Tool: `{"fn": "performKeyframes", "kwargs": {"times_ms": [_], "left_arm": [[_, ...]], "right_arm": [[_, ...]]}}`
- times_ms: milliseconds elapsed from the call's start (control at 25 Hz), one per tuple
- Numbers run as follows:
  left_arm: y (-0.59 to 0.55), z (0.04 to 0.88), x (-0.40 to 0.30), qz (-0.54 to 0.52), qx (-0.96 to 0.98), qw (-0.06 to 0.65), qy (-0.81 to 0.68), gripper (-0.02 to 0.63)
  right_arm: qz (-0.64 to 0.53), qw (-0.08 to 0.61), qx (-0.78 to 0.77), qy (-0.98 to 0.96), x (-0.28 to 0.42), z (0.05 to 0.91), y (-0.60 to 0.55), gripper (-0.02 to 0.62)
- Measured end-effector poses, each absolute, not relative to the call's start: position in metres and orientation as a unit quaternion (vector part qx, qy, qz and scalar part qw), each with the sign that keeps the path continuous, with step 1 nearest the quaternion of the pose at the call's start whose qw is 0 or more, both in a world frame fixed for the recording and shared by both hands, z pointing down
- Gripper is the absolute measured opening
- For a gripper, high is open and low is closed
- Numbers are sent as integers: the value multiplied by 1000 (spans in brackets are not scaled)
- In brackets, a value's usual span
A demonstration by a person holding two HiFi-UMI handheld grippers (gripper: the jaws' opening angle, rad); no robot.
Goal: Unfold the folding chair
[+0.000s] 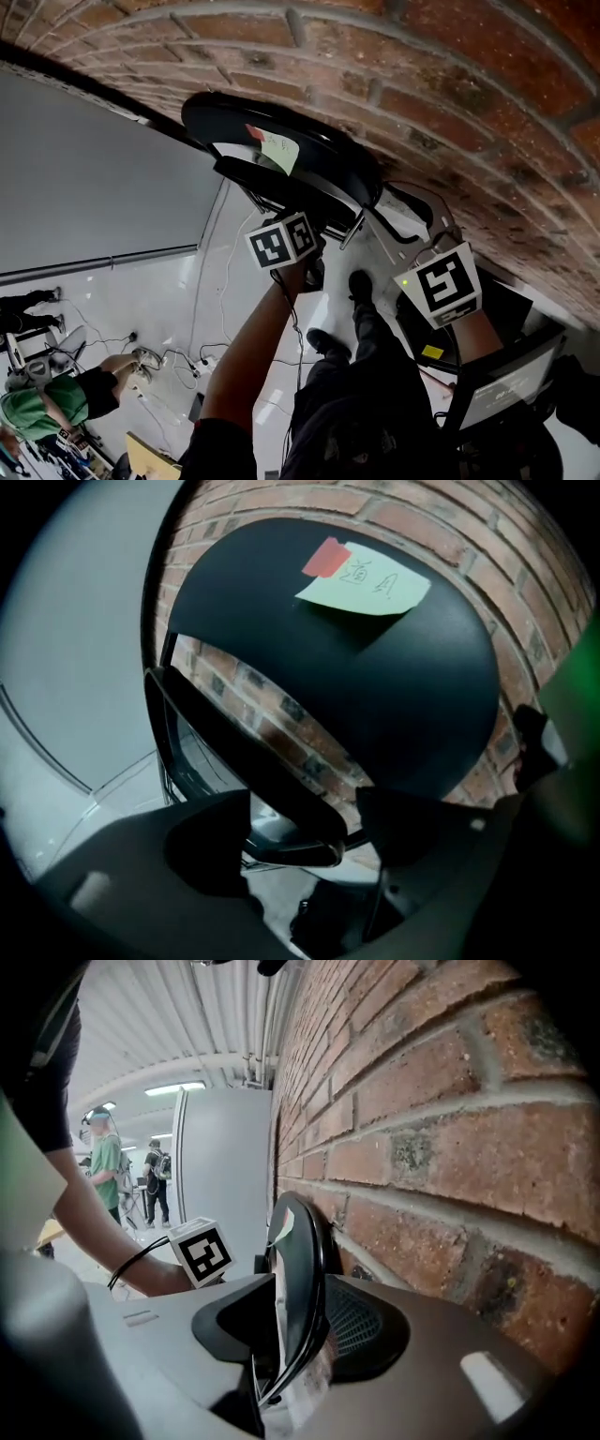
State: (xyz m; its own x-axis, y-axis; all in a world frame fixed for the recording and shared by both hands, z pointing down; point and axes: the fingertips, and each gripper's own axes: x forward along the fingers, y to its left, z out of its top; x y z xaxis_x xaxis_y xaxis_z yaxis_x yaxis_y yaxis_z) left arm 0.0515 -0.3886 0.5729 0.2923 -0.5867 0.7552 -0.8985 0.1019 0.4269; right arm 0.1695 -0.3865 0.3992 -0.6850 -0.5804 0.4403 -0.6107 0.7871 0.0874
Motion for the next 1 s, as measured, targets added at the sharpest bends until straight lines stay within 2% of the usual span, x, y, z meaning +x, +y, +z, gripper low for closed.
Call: {"fn": "performKeyframes", "kwargs": {"times_ms": [80,200,640,800,1000], "left_arm": [[-394,581,51,159,640,489,-571,388],[-402,596,50,171,629,498,-572,403],[-414,626,39,176,603,519,-580,399],[-416,632,50,179,610,522,-569,367],[-422,634,55,162,619,528,-559,367]], "right_arm": [[10,250,326,-912,168,401,-391,187],[-8,268,327,-906,164,405,-395,190],[1,283,360,-889,158,423,-416,190],[19,296,363,-883,156,436,-418,192],[8,298,362,-883,151,440,-427,190]]}}
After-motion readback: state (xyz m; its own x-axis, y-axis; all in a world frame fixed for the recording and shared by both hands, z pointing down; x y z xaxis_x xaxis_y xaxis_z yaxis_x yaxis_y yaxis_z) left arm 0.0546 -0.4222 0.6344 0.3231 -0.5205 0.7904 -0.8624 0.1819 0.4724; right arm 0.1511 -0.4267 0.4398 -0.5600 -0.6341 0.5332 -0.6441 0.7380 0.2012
